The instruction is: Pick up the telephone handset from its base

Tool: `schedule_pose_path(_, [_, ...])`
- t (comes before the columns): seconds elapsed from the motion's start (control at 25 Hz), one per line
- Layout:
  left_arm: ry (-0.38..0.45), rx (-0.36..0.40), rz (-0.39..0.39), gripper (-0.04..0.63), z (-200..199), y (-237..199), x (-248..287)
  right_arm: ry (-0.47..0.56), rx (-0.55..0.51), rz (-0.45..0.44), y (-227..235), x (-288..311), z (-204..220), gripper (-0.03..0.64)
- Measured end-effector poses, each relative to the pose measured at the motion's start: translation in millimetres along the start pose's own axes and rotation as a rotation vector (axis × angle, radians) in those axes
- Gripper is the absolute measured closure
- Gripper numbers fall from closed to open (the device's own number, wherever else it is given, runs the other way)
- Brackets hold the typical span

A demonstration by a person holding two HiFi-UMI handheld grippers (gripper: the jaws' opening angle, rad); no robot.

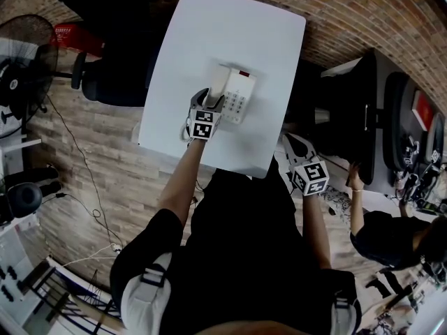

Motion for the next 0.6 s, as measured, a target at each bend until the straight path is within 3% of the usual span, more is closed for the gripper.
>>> schedule_pose_path(0.6, [-0.057, 0.006, -0.037, 0.350, 6.5, -4.9, 18.0, 0.000, 0.002, 0.003, 2.7, -1.2, 1.1, 0.620])
Point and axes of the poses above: the fingertips, and each gripper's own axes: x forward along the fingers, y to its right, z out of its underside, the point moved 4 cm from there along -x, backward along the fingers, and after that the axes turned 7 degrees about -y, right-handed, at the moved point
